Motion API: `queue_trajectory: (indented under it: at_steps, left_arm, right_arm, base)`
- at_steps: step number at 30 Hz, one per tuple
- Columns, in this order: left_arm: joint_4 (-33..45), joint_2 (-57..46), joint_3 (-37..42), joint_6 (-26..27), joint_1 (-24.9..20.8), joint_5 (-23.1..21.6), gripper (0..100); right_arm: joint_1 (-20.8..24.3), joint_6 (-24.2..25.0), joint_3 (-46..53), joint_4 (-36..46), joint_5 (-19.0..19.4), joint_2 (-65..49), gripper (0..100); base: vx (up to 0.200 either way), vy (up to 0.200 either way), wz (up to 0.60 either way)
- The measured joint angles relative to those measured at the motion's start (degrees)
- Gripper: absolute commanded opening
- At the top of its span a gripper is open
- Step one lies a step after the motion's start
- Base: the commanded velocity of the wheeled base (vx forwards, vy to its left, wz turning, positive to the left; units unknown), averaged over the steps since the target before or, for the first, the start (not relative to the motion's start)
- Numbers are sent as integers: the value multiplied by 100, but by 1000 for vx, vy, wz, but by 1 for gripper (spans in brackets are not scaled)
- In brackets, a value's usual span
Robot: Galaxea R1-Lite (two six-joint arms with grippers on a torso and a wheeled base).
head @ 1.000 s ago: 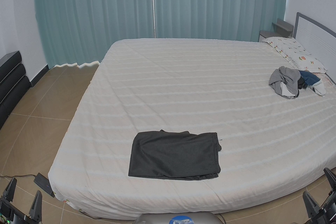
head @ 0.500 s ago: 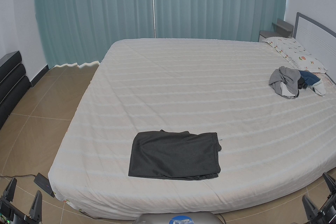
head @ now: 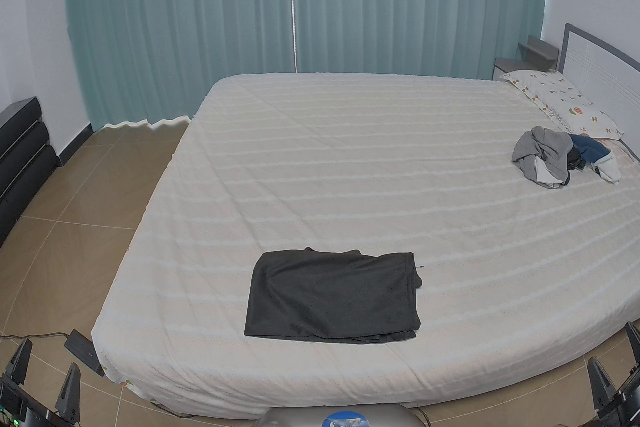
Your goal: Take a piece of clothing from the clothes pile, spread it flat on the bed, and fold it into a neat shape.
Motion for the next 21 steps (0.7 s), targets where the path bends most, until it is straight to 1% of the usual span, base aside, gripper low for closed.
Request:
queue_trajectory:
  at_steps: [6,9,21]
  left_arm:
    - [0,4,0,0,0,0,100]
    - [-2,4,0,0,0,0,100]
    - [0,6,0,-2,0,-2,100]
  right_arm:
    - [0,135,2,-55,-122,-5,100]
    - [0,107,2,-50,-221,-5,100]
    - [0,143,0,-46,-207,-5,100]
  base:
    - [0,0,0]
    - [0,0,0]
    - [0,0,0]
